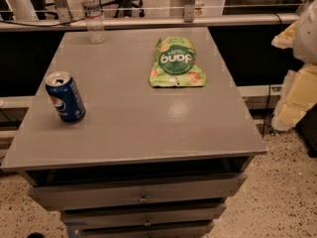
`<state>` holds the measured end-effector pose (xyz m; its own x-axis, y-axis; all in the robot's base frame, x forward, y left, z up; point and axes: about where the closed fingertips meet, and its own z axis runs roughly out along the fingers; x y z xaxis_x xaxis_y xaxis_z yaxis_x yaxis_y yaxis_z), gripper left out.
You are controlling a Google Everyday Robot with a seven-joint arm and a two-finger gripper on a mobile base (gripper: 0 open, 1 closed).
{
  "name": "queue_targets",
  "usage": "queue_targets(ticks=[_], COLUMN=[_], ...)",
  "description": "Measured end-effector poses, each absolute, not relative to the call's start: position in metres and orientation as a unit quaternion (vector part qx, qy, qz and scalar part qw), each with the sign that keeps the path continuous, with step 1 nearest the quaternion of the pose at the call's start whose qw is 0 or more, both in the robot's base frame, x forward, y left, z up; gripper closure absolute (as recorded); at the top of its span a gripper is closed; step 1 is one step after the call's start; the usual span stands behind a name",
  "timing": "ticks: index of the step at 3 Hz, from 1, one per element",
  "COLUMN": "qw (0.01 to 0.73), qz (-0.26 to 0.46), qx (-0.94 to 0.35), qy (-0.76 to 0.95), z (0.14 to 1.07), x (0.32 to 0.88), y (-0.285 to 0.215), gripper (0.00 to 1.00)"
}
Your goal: Pick water bottle
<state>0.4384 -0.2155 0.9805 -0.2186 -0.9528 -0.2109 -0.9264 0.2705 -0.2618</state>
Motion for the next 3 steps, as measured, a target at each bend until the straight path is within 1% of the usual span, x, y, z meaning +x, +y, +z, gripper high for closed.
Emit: queue_targets(ticks=[1,2,3], qw=[0.173,0.206,0.263], qz=[-0.041,-0.023,0.012], qx=[-0.600,-0.586,-0.571], qy=[0.780,0.783,0.777], z=[0.981,0.969,0.952], x=[0.441,0.466,0.524], y=[-0.214,-0.205,-0.171], gripper=[0.00,0.00,0.00])
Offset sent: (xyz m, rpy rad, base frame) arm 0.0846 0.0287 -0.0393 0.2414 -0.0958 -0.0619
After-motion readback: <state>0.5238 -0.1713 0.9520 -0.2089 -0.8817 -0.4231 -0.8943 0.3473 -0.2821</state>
